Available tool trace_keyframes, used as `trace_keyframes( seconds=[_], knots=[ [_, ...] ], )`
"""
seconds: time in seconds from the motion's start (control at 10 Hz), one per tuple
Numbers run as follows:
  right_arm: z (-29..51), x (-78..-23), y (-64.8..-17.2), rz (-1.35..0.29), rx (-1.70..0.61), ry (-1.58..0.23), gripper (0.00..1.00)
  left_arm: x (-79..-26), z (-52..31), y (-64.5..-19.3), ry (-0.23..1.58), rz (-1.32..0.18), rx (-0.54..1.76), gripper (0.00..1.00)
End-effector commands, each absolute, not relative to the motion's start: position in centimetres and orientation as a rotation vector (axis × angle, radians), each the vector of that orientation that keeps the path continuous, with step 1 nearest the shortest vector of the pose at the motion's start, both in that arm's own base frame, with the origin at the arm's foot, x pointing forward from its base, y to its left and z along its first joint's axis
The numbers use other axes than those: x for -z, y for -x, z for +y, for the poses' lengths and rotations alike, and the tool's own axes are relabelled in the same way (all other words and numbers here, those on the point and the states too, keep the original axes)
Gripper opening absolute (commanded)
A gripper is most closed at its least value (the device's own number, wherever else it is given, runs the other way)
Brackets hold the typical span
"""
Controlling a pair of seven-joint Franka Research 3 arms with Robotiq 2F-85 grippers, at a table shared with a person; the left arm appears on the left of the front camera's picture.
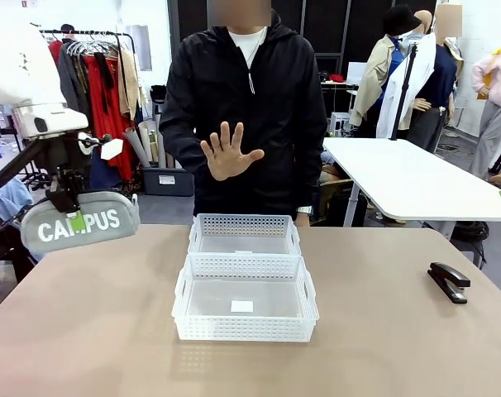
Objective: Distribute items into two baskets.
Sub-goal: Move the picked Pencil pouch towards the Organizing basket indicated by the person, stopping as directed, then place the picked Pencil pouch into the Organizing basket as instructed by the person.
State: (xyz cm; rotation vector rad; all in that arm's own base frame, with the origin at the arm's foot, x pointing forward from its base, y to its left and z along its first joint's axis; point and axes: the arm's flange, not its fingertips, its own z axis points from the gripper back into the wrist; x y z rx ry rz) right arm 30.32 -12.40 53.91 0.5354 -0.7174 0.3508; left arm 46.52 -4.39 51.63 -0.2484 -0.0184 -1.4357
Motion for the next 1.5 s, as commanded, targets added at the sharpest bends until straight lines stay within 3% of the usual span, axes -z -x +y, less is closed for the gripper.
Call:
trace_keyframes(
  seconds=[0.0,1.4],
  knots=[
    [-12.41,-54.03,-30.38,-0.733,-0.361,-0.553,1.00,-52.07,-3.88,-46.44,0.247,-0.021,1.425,0.00],
    [-12.41,-54.03,-30.38,-0.733,-0.361,-0.553,1.00,-52.07,-3.88,-46.44,0.247,-0.021,1.425,0.00]
  ],
)
